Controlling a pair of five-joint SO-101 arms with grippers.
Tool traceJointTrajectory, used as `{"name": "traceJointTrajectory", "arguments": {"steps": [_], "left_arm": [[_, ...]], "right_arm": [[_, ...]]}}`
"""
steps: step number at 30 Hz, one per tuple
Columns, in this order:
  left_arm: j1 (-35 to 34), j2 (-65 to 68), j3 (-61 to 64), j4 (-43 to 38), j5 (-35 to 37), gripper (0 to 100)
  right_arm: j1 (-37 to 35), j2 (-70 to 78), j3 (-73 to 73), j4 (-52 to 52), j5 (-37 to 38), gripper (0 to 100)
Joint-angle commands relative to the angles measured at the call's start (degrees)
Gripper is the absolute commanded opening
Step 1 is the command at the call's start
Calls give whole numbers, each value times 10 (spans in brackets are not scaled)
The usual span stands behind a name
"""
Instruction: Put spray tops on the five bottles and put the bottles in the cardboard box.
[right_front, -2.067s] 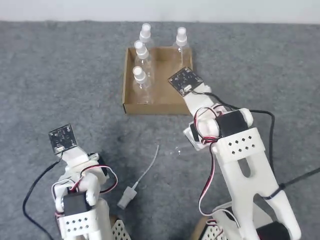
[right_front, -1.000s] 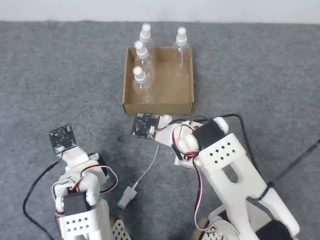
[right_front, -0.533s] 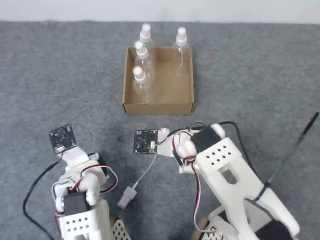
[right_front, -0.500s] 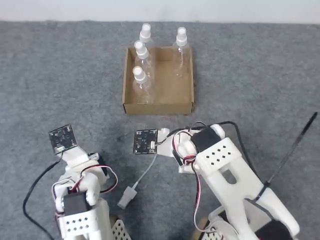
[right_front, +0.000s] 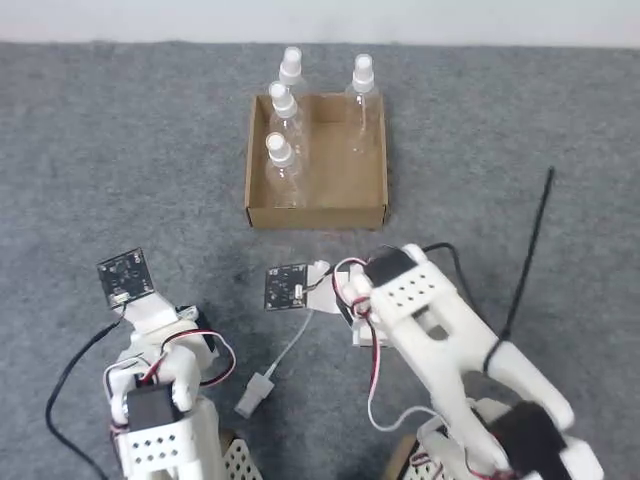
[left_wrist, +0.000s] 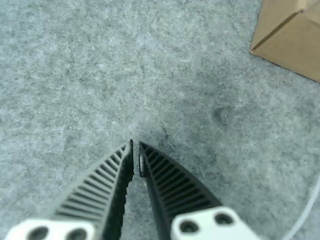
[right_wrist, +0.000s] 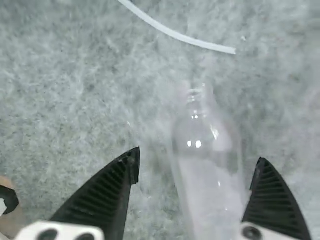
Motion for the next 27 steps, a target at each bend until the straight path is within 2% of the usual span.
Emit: {"name": "traceJointTrajectory", "arguments": {"steps": [1,13,20,27], "left_arm": [[-3,-12,-5,2,-2,13],[-3,-12,-5,2,-2,13],[-3,-12,-5,2,-2,13],[-3,-12,-5,2,-2,13]], "right_arm": [[0,33,-61,-7,7,303],[11,118,-81,-66,7,298],[36,129,-81,-83,7,140],[37,124,-101,-82,-20,55]]}}
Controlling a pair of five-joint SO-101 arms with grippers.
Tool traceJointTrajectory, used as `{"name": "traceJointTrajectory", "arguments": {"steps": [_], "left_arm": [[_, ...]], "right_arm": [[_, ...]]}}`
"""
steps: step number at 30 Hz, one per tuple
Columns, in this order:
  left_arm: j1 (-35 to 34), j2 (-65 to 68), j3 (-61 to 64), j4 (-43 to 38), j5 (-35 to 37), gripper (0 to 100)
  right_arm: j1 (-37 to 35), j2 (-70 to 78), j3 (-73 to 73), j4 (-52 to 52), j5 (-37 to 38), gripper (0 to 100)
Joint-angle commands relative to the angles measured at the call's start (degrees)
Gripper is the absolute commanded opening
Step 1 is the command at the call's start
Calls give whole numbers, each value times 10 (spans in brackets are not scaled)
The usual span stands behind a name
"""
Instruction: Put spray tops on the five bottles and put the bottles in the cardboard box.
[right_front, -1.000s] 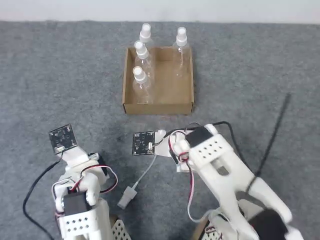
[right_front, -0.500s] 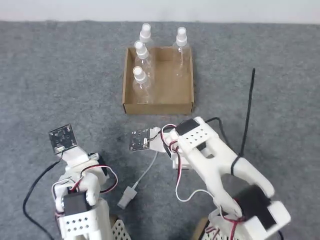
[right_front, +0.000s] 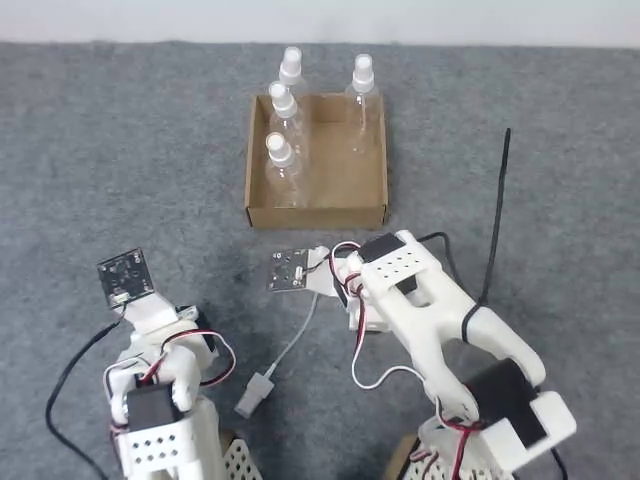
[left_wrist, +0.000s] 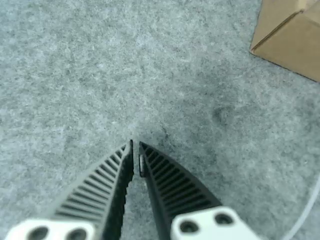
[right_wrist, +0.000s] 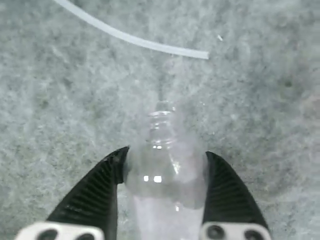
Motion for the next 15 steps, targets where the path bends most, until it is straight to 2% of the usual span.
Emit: {"name": "traceJointTrajectory", "arguments": {"steps": [1,15], "left_arm": [[-3,-12,-5,2,-2,13],[-3,-12,-5,2,-2,13]], "right_arm": [[8,-12,-59,-6,-39,48],[-3,-13,-69,-4,-176,42]]}}
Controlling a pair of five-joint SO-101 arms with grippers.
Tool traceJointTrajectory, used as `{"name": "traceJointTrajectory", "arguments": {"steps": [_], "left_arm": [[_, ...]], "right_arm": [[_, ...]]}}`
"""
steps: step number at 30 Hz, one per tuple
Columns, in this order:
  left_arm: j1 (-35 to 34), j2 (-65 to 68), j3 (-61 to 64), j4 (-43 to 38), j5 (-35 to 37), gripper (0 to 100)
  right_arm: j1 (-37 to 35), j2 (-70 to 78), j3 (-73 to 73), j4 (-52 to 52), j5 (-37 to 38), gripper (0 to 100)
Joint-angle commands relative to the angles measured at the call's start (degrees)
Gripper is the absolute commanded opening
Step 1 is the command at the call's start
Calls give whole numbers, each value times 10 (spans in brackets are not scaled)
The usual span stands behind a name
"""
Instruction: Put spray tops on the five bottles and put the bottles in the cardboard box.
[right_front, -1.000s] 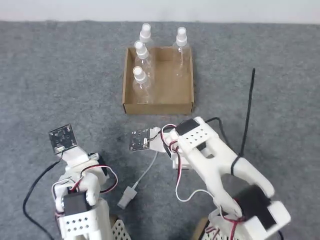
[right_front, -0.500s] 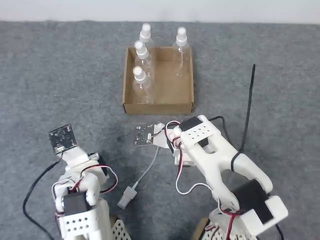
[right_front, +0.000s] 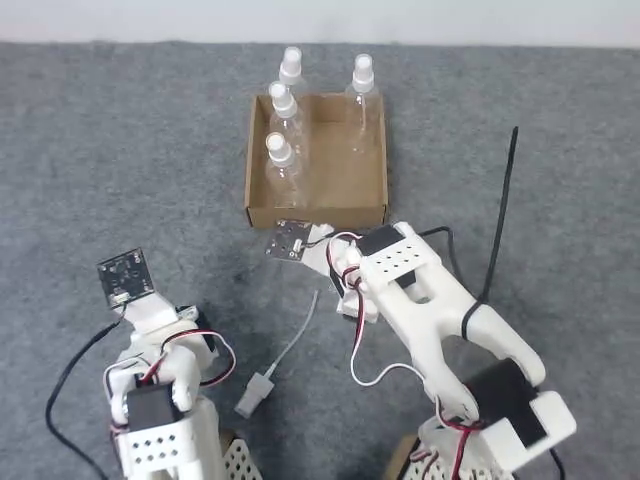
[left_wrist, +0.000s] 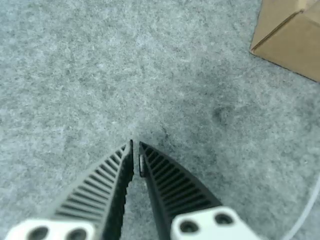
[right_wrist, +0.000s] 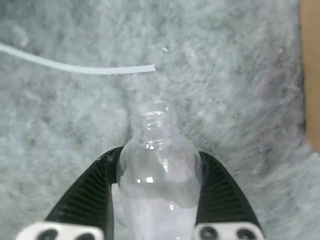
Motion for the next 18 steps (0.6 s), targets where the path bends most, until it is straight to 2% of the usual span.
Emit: {"name": "traceJointTrajectory", "arguments": {"steps": [1,10,18], "left_arm": [[-3,-12,-5,2,-2,13],[-3,-12,-5,2,-2,13],[-3,-12,-5,2,-2,13]], "right_arm": [[-4,-14,-34,-4,-45,42],[-2,-14,-34,4,-103,41],[-11,-14,-34,5,-104,41]]}}
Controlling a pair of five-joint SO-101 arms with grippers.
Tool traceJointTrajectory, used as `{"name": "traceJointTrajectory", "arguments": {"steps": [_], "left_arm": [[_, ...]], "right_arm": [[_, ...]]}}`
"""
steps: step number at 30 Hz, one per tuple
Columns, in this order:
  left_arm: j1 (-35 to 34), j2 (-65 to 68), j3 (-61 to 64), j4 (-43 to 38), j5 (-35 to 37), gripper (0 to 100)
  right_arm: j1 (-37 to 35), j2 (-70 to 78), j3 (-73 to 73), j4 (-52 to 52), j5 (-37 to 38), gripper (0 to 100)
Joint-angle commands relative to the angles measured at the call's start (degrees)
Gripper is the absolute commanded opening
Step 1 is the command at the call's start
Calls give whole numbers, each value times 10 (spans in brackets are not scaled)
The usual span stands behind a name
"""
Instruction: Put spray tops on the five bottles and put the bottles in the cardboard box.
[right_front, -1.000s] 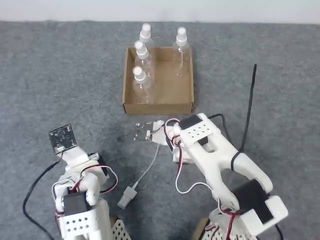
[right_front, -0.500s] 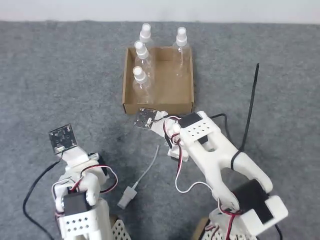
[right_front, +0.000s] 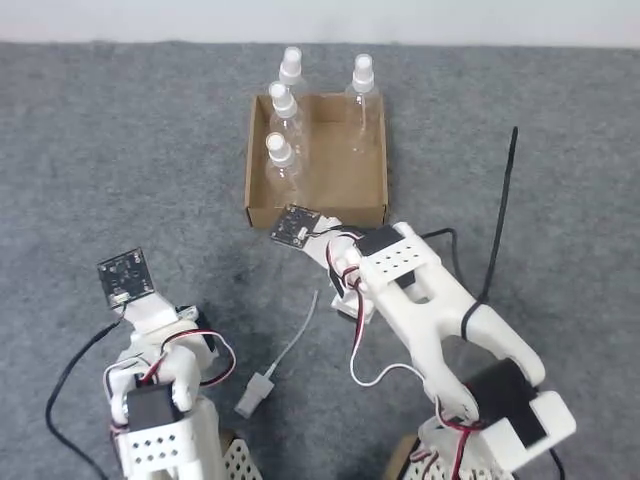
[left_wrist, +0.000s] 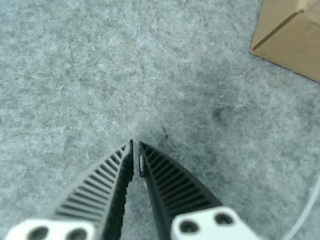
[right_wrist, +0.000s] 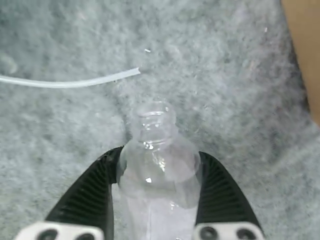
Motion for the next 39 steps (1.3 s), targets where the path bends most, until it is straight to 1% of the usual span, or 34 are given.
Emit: {"name": "traceJointTrajectory", "arguments": {"steps": [1,10,14,22,25,31,39], "left_arm": [[-3,-12,-5,2,-2,13],[-3,-12,-5,2,-2,13],[-3,-12,-5,2,-2,13],[-3,-12,-5,2,-2,13],[-3,-12,-5,2,-2,13],[-3,-12,-5,2,-2,13],[-3,-12,-5,2,-2,13]], "right_arm": [[-7,-14,-34,5,-7,41],[-3,-14,-33,21,-11,41],[-3,-14,-34,39,-71,41],[-2,-15,-34,46,-142,41],[-5,-15,-40,64,-167,41],[-3,-15,-83,122,-171,41],[-7,-15,-84,131,-171,41]]}}
